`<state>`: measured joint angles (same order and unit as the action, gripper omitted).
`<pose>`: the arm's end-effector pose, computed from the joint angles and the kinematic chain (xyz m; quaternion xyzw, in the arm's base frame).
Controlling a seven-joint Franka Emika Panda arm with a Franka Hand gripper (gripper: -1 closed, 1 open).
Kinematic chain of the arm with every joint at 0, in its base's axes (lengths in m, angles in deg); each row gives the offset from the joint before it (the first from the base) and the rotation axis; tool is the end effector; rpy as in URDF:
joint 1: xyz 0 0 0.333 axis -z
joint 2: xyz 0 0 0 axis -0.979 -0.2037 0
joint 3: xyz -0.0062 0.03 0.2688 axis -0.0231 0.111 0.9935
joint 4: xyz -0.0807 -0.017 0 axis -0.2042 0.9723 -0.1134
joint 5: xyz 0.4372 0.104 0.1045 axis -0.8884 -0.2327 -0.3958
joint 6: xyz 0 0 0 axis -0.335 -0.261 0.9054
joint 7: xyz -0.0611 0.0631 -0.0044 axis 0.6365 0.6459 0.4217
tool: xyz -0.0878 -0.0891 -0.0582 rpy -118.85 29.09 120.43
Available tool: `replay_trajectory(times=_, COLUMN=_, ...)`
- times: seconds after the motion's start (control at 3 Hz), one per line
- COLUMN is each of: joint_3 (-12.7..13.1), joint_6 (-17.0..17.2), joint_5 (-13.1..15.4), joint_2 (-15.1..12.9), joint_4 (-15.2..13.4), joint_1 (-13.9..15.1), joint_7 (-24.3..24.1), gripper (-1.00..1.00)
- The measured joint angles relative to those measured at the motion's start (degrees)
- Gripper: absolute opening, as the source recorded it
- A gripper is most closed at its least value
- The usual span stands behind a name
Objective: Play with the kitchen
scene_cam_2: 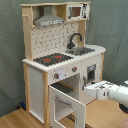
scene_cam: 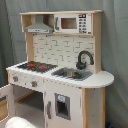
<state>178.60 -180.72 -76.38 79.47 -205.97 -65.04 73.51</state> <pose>0.2594 0.5116 0.3369 0.3150 0.6669 0.2897 0.6100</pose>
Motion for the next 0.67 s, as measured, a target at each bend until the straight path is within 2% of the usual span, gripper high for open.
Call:
replay_trajectory(times=0.33, joint_3=-3.87, joint_6=-0.28, joint_5=3.4, joint_2=0.49, joint_4=2.8, joint_1=-0.2, joint_7=-0.01, gripper=1.0)
replay_trajectory(times=0.67, joint_3=-5.88, joint_6=-0.31, joint_5=6.8, joint_2=0.5, joint_4=6.87, joint_1=-0.07, joint_7=-2.18, gripper=1.0)
